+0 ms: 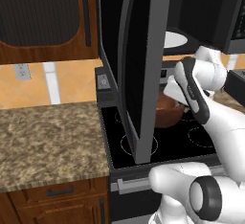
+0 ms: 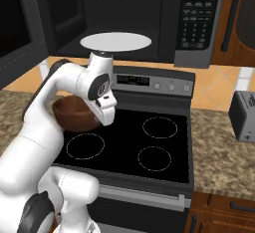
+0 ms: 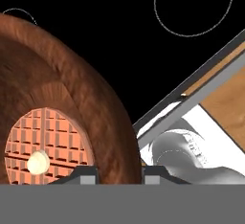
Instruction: Open the microwave, place the bowl with waffle inside the microwave, then close the microwave door and turn it on.
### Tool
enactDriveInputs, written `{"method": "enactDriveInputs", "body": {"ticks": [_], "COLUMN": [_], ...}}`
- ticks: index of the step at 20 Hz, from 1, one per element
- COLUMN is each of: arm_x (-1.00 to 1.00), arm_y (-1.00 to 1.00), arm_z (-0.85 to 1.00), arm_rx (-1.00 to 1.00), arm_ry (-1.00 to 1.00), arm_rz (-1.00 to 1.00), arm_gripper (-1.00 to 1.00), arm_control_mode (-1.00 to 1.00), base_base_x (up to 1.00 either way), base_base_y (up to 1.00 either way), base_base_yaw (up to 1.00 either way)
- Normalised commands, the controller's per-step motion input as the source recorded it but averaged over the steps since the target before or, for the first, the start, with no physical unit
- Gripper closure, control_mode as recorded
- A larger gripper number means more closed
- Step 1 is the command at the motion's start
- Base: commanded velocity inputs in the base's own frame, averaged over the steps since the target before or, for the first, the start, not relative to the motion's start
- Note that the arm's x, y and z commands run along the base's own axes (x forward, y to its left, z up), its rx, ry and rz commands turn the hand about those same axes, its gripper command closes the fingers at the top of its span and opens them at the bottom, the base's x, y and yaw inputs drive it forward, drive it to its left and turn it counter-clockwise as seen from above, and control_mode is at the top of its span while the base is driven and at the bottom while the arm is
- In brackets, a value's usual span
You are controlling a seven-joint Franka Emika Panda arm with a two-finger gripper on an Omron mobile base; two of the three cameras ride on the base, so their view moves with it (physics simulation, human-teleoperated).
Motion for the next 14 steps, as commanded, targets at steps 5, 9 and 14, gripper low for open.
{"method": "enactDriveInputs", "body": {"ticks": [5,9,14], "arm_x": [-0.88,-0.82,-0.38], "arm_y": [-0.55,-0.17,-0.05], "arm_z": [0.19,0.21,0.55], "arm_rx": [-0.09,-0.05,-0.01], "arm_ry": [-0.08,-0.19,-0.27], "arm_rz": [-0.18,-0.16,-0.15], "arm_gripper": [1.0,1.0,1.0], "arm_control_mode": [-1.0,-1.0,-1.0], "base_base_x": [0.0,0.0,0.0], "base_base_y": [0.0,0.0,0.0], "base_base_yaw": [0.0,0.0,0.0]}}
